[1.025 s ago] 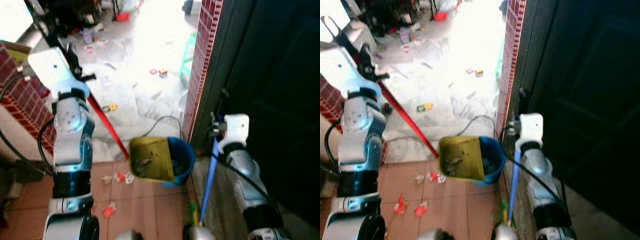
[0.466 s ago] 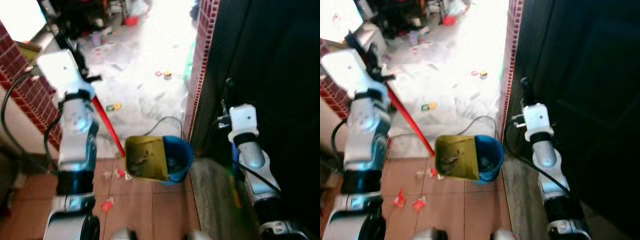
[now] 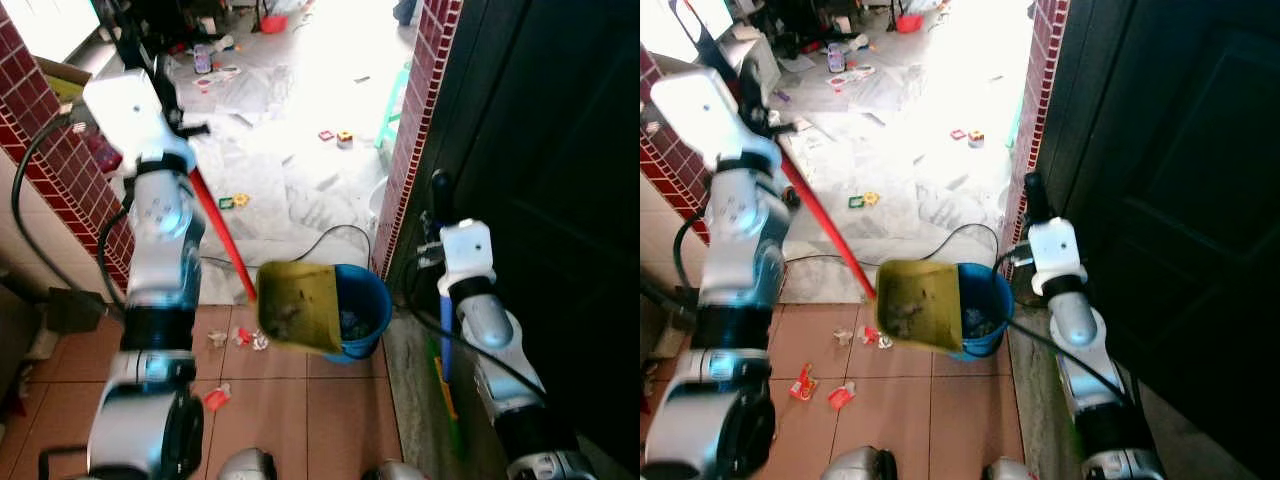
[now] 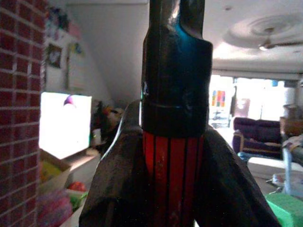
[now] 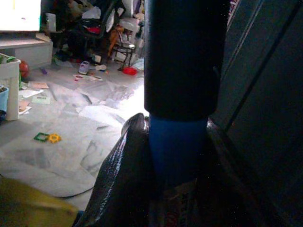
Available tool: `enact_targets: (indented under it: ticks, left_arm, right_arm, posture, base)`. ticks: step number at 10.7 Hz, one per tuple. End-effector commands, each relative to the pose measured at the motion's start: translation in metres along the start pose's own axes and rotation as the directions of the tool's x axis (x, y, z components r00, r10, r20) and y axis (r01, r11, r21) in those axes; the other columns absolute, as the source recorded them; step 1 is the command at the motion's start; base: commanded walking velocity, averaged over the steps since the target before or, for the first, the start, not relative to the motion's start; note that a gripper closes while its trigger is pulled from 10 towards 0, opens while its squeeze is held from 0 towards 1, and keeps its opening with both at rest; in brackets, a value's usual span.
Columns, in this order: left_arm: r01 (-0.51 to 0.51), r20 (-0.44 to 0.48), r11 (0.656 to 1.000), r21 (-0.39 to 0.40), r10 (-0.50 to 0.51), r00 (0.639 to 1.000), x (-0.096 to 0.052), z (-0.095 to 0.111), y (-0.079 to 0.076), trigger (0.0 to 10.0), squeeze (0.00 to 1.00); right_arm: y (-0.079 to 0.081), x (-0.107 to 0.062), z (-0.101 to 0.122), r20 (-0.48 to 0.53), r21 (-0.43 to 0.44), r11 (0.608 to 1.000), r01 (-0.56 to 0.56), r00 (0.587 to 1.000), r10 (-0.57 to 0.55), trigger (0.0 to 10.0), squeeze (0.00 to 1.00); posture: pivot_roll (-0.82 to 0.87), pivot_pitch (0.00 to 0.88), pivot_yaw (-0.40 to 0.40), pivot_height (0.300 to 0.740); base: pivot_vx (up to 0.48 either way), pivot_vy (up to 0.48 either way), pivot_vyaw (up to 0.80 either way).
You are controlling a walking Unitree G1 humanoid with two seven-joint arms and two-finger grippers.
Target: Sweep floor
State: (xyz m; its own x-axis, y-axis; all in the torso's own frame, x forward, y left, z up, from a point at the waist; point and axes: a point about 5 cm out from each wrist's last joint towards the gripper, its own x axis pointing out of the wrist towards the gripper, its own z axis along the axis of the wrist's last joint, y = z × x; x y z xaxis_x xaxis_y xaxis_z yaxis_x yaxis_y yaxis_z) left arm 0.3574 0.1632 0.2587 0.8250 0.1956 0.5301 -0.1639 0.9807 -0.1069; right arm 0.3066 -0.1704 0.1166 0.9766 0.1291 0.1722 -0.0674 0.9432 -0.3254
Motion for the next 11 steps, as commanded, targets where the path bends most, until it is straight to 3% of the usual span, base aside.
enact_targets:
  ticks: [1,3,4,5,8,11]
  left_arm:
    - [0.019,0.145,1.0,-0.007,-0.018,0.989,0.015,0.027,-0.008,10.0,0.0]
    - [0.007,0.208,1.0,-0.012,-0.004,0.978,0.03,0.039,-0.009,10.0,0.0]
    - [-0.003,0.216,1.0,-0.014,0.006,0.976,0.034,0.038,-0.007,10.0,0.0]
    - [0.027,0.24,0.999,0.032,-0.034,0.97,0.031,0.034,-0.015,10.0,0.0]
    - [0.201,0.203,0.977,0.075,-0.213,0.956,-0.006,-0.002,-0.064,10.0,0.0]
    - [0.351,0.172,0.927,0.131,-0.37,0.913,-0.032,-0.022,-0.093,10.0,0.0]
  right_arm:
    - [-0.002,0.001,0.012,0.052,-0.016,1.0,-0.009,0.999,0.01,10.0,0.0]
    - [-0.004,-0.005,0.011,0.044,-0.022,1.0,-0.014,0.999,0.015,10.0,0.0]
    - [-0.005,-0.007,0.011,0.043,-0.024,1.0,-0.013,0.999,0.014,10.0,0.0]
    - [-0.007,-0.009,0.013,0.043,-0.027,1.0,-0.012,0.999,0.013,10.0,0.0]
    - [-0.013,-0.012,0.015,0.038,-0.042,0.999,-0.005,0.999,0.006,10.0,0.0]
    - [-0.016,-0.013,0.016,0.036,-0.047,0.999,0.004,0.999,-0.003,10.0,0.0]
  posture:
    - [-0.18,0.041,0.056,0.74]
    - [-0.2,0.048,0.058,0.74]
    - [-0.21,0.053,0.06,0.74]
    - [-0.22,0.06,0.061,0.74]
    - [-0.26,0.077,0.069,0.74]
    - [-0.27,0.078,0.078,0.74]
  base:
    - [0.0,0.0,0.0]
    - [0.0,0.0,0.0]
    - [0.0,0.0,0.0]
    - [0.0,0.0,0.0]
    - [0.0,0.0,0.0]
    - [0.0,0.0,0.0]
